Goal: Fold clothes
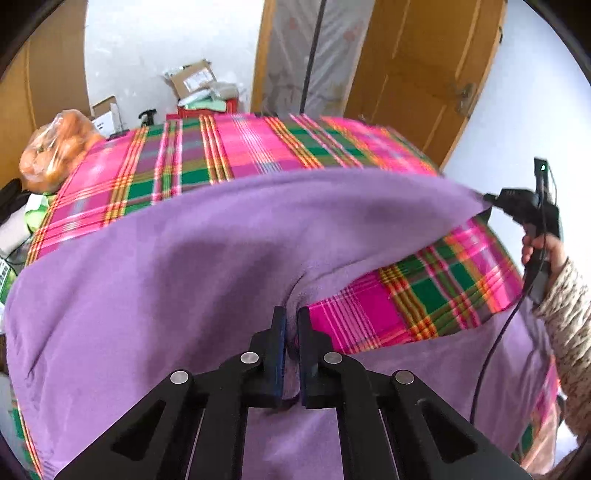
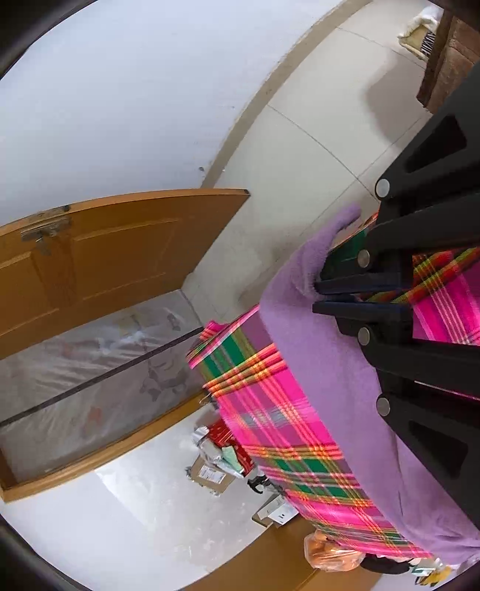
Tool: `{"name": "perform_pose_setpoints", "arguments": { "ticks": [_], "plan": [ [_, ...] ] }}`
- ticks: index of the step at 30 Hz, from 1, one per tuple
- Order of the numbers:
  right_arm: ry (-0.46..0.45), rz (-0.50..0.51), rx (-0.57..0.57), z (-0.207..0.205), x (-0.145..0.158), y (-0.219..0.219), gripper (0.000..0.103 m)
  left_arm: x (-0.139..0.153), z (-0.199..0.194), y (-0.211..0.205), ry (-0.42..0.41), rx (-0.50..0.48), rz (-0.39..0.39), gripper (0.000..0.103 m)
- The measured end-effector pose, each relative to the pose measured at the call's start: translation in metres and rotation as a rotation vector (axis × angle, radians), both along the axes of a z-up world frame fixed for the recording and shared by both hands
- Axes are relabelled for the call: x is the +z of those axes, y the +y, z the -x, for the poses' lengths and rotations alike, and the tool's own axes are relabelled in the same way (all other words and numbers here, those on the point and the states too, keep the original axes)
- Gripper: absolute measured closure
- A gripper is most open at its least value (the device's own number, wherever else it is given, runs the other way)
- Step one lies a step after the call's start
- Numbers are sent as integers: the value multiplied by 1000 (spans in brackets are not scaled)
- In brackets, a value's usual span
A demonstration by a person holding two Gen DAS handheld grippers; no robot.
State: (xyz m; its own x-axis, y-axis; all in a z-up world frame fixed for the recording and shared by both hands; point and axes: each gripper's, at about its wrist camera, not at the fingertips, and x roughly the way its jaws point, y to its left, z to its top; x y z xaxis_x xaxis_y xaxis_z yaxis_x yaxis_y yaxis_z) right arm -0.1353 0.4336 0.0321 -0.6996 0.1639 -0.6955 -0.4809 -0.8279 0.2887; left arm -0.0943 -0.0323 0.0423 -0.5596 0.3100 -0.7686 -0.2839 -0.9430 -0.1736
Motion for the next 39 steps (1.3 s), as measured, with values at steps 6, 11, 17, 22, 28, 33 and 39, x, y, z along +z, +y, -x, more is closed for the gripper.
{"name": "perform_pose_setpoints", "arguments": {
  "ticks": [6, 11, 17, 22, 28, 33, 39],
  "plan": [
    [33, -31, 12, -31, 20, -8, 99, 5, -20, -9, -1, -24, -29, 98],
    [-13, -22, -12, -62, 5, -4, 99, -4, -30, -6, -35, -73, -1, 98],
    [-78, 61, -30, -82, -32, 10, 99, -15, -30, 0, -77, -103, 44, 98],
    [-46, 67, -56, -91, -29, 18, 99, -15, -35, 3, -82, -118, 59, 98],
    [-27, 31, -136, -103, -22, 36, 102, -22, -31, 6, -103, -129, 72, 98],
    [21, 173, -129, -108, -27, 67, 100, -22, -29, 7, -119, -128, 60, 97],
    [-6, 257, -33, -82, -43, 71, 66, -25, -27, 6, -130, -108, 45, 97]
  ]
}}
